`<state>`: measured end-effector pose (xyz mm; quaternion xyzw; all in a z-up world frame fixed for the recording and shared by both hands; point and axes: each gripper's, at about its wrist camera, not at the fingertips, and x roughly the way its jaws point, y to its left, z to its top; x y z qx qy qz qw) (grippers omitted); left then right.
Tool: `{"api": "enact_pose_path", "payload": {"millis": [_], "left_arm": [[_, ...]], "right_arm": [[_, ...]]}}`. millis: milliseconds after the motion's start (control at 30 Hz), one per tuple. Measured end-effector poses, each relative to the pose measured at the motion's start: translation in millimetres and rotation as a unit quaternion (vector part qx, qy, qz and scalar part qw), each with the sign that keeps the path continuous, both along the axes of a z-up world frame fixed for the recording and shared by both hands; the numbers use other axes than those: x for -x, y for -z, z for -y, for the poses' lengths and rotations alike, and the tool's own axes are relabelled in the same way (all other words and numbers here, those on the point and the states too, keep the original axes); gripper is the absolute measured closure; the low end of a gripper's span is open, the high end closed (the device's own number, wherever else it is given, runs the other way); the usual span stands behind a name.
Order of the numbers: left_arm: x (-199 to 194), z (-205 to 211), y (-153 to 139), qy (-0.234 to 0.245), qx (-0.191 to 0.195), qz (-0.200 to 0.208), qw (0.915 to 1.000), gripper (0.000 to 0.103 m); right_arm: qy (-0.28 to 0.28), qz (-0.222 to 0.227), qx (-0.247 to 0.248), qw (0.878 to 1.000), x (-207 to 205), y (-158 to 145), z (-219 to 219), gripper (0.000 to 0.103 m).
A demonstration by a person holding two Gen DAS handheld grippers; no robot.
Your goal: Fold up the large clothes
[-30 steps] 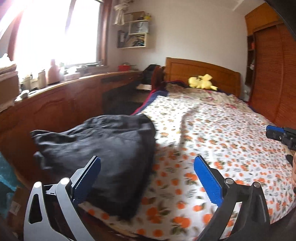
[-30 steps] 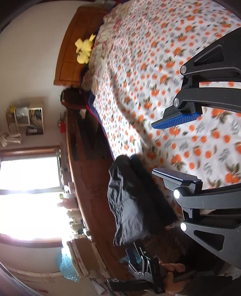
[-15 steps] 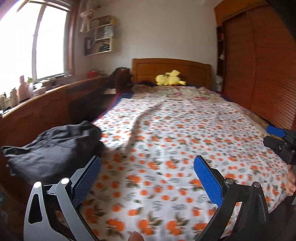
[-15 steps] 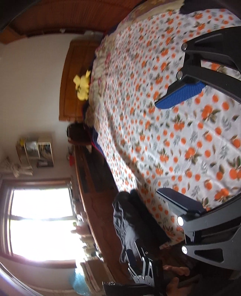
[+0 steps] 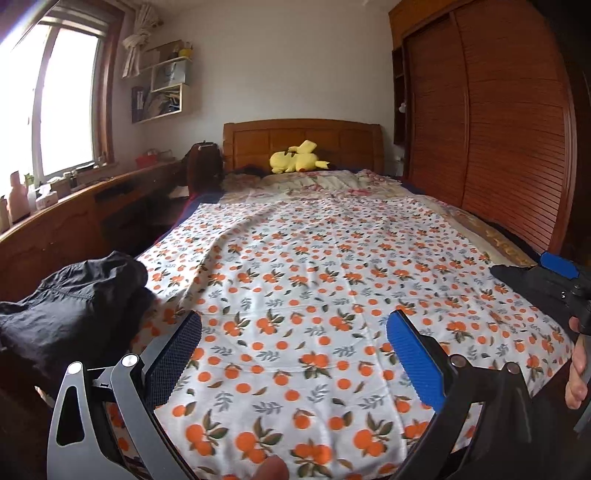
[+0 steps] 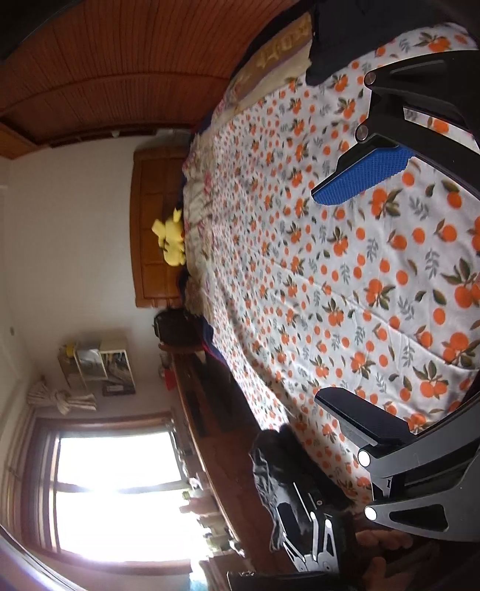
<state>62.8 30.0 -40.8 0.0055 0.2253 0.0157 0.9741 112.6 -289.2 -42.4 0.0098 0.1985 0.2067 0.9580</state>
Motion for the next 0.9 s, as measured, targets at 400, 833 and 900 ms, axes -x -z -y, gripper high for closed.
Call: {"api": "enact_pose_path", "payload": {"millis": [400, 833, 900], "left_arm": [[42.8, 38.3, -34.0, 0.011, -0.004, 0.021, 0.9997, 0.002], [69.7, 40.4, -46.9, 0.005, -0.002, 0.031, 0.9995, 0.002], [69.3, 39.4, -46.0, 0.004, 0.0, 0.03, 0.9995, 0.002]], "right_arm": [[0.023, 0.035, -0.029, 0.999, 53.0, -22.6, 21.1, 0.007], [0.044, 0.049, -0.021, 0.998, 68.6, -23.8, 24.1, 0.007], [0.044, 0.047, -0.02, 0.998, 67.4, -22.2, 24.0, 0.007]]}}
